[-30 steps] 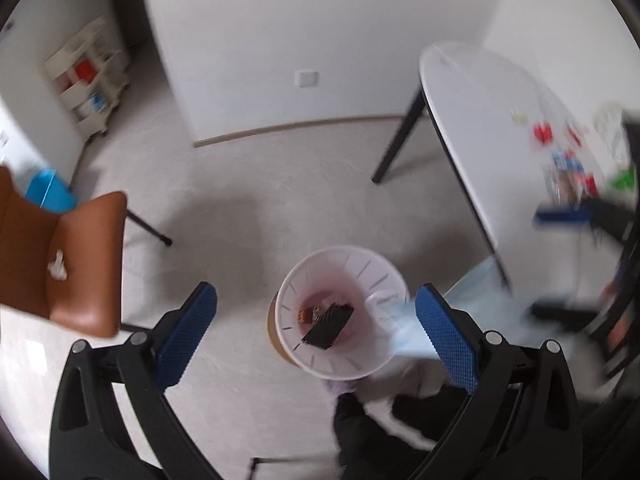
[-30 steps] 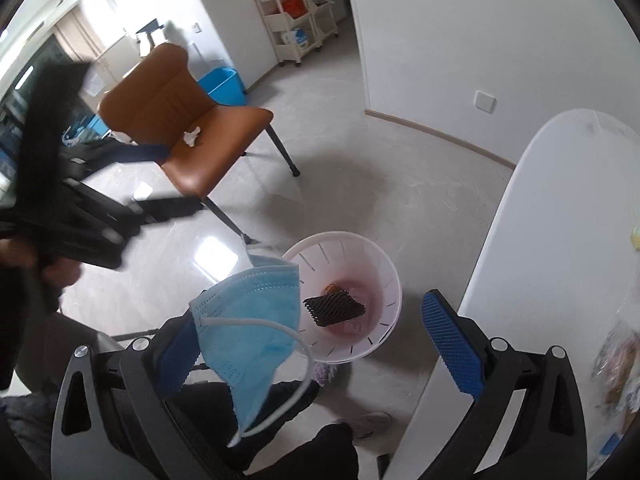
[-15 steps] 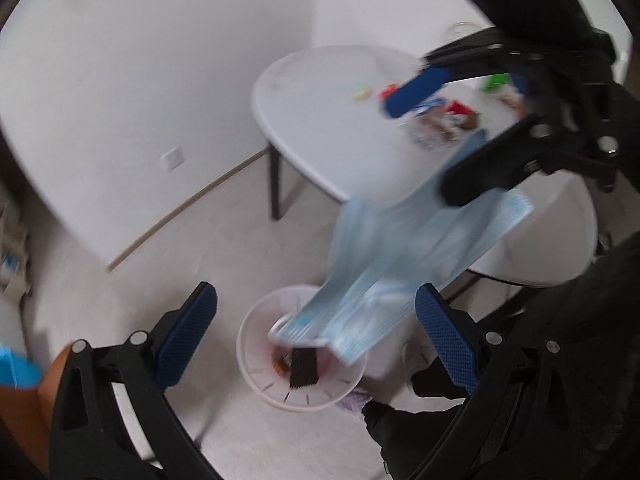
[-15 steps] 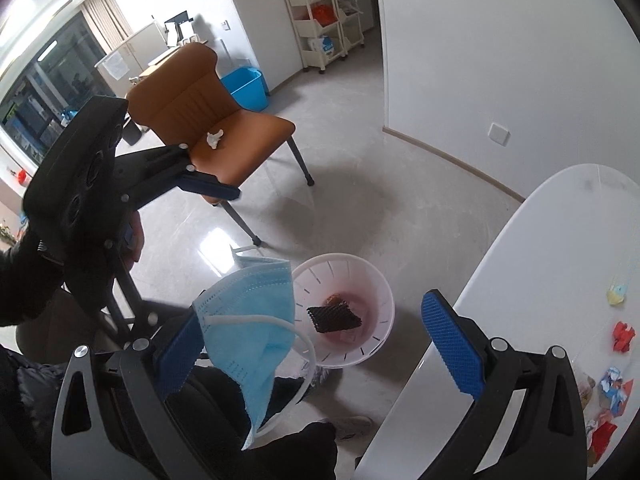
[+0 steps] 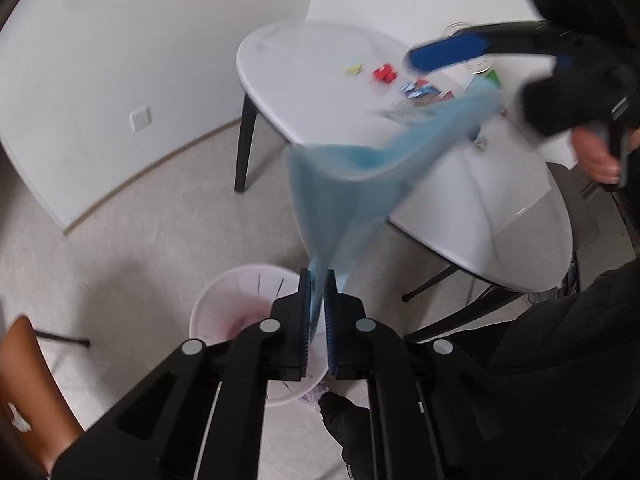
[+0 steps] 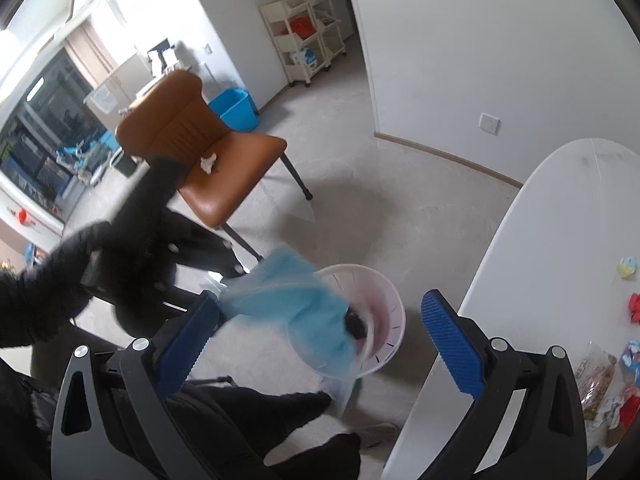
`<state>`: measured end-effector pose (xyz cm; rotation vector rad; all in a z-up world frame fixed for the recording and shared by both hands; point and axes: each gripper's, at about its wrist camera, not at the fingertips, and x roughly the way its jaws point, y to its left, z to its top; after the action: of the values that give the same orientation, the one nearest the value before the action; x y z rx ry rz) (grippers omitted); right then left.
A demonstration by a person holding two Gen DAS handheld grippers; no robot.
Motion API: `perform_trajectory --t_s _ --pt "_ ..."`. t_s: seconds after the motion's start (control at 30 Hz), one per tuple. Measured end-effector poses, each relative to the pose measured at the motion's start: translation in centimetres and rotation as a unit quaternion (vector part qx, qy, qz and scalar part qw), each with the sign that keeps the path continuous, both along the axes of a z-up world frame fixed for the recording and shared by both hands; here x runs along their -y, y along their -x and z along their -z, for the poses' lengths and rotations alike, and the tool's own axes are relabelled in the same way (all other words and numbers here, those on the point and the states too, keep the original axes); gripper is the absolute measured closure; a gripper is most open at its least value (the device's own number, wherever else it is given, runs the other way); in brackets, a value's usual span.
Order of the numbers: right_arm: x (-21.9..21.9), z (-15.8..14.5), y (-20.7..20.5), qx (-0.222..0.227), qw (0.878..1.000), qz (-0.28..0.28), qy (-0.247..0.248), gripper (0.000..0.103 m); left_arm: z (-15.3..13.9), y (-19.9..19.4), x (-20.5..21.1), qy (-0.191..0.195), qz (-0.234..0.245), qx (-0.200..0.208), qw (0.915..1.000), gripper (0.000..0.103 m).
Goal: Collect trash
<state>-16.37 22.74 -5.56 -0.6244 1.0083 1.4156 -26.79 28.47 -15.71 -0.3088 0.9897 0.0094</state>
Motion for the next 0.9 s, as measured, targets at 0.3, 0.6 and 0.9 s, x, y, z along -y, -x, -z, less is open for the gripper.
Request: perform_trajectory --t_s 0.3,0.6,0.9 --pt "1.5 -1.3 -2.2 -0.010 0.998 0.051 -0.023 0.003 9.5 0.0 -2.2 0.060 -0.069 -0.098 0.9909 0.097" --pt "3.4 -0.3 -4.1 -0.025 0.994 0.105 -0.013 0.003 15.5 -1.5 -2.0 0.102 -0.104 -0.163 0.9759 0.078" --pt "7.4 -0.9 -5.9 -0.034 0.984 0.168 -0.039 0.003 7.9 -2.0 -0.9 -0.008 -0.167 -0.165 0.9721 0.010"
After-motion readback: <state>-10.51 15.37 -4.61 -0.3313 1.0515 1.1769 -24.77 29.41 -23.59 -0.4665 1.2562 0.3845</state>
